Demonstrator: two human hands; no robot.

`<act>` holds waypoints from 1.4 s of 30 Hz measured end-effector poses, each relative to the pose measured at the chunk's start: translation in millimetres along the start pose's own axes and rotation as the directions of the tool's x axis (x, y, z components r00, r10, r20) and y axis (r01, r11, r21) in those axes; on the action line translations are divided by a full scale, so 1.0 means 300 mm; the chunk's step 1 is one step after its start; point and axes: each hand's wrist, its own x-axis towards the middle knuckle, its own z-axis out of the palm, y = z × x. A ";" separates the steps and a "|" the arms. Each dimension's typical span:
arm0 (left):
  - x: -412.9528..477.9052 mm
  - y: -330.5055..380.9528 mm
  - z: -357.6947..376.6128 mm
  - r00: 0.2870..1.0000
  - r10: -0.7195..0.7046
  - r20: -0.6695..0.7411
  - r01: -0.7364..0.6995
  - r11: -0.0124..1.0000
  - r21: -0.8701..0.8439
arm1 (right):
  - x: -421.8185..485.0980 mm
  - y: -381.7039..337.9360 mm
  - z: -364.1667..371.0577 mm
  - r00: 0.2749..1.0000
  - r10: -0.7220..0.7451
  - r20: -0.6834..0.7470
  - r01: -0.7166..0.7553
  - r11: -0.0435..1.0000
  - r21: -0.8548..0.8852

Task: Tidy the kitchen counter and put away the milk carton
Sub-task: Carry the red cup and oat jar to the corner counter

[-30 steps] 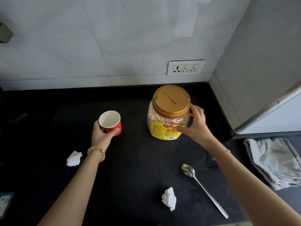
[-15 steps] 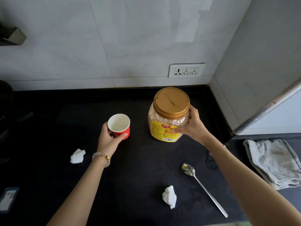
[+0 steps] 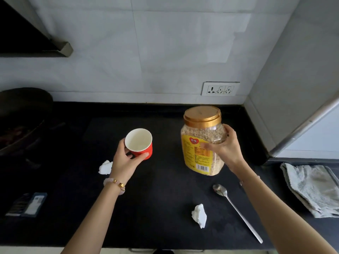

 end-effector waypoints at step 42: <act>-1.637 -0.325 -0.711 0.166 -0.299 -0.940 0.163 0.948 -0.273 | -1.234 -0.266 0.934 0.229 -0.164 0.960 0.124 0.983 0.138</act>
